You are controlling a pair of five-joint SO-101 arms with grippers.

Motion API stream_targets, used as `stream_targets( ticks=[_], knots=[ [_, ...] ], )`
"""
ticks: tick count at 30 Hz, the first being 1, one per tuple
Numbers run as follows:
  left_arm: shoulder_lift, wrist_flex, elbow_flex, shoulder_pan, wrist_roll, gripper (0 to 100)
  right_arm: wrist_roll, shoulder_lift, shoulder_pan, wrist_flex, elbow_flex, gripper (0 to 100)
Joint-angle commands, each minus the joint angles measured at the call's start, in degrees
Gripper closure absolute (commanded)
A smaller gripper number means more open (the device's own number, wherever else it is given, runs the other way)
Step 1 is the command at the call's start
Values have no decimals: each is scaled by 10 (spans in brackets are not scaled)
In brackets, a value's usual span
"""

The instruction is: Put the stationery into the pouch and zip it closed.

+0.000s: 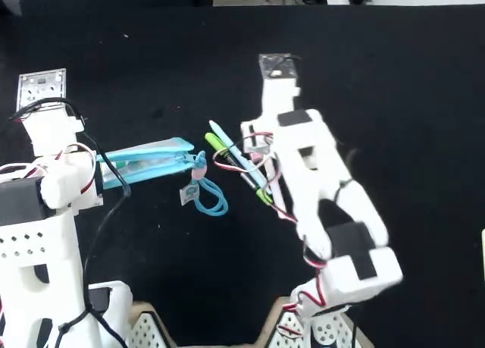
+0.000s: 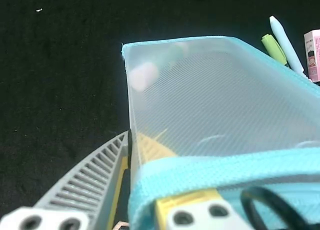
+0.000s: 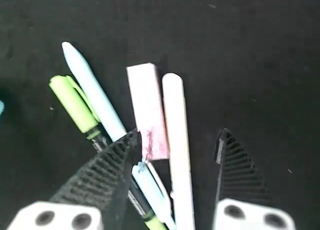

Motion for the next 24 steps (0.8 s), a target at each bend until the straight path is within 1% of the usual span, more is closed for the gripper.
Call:
stream_targets(
  ticks=[1,6,11,16,24],
  knots=[
    [3,-3,-4,2,0,970,7,11,-23,-20,-42,763],
    [3,-2,-4,1,0,970,51,39,-25,-83,-39,763],
    [3,6,-4,2,0,970,105,59,-32,-109,-40,764],
    [3,7,-4,1,0,970,127,92,-33,-145,-42,819],
    [3,9,-4,1,0,970,142,100,-40,-148,-43,814]
  ],
)
